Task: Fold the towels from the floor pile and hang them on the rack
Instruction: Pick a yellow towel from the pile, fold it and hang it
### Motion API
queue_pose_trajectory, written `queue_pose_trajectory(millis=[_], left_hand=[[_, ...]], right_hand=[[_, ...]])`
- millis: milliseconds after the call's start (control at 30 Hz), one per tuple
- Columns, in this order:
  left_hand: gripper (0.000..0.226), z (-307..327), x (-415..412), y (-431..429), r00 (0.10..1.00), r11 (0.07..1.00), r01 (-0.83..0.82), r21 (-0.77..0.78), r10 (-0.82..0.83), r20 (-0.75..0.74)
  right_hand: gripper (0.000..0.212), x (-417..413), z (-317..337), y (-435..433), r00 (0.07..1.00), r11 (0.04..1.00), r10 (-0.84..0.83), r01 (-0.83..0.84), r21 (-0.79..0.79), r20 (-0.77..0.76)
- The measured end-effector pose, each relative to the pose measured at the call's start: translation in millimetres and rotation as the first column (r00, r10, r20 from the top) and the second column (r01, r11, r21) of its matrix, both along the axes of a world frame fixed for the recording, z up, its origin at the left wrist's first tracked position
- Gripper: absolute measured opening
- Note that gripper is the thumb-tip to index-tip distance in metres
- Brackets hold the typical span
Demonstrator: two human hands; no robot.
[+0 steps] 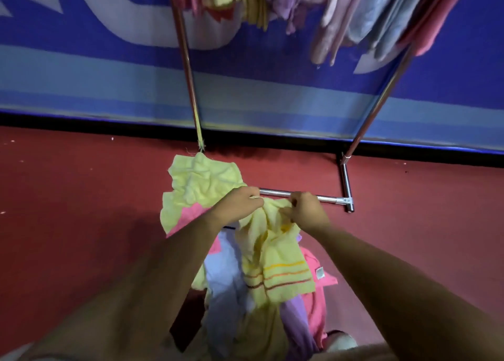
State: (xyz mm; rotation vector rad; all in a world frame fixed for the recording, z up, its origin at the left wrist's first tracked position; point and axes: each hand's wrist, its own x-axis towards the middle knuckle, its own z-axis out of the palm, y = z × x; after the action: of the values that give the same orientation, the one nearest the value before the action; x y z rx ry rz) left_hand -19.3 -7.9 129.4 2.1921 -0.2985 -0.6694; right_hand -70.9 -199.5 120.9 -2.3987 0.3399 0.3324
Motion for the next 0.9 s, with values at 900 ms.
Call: queue_pose_trajectory(millis=[900], left_hand=[[0.018, 166, -101, 79, 0.982, 0.987, -0.043, -0.157, 0.07, 0.176]], right_hand=[[0.011, -83, 179, 38, 0.901, 0.953, 0.089, -0.201, 0.227, 0.424]])
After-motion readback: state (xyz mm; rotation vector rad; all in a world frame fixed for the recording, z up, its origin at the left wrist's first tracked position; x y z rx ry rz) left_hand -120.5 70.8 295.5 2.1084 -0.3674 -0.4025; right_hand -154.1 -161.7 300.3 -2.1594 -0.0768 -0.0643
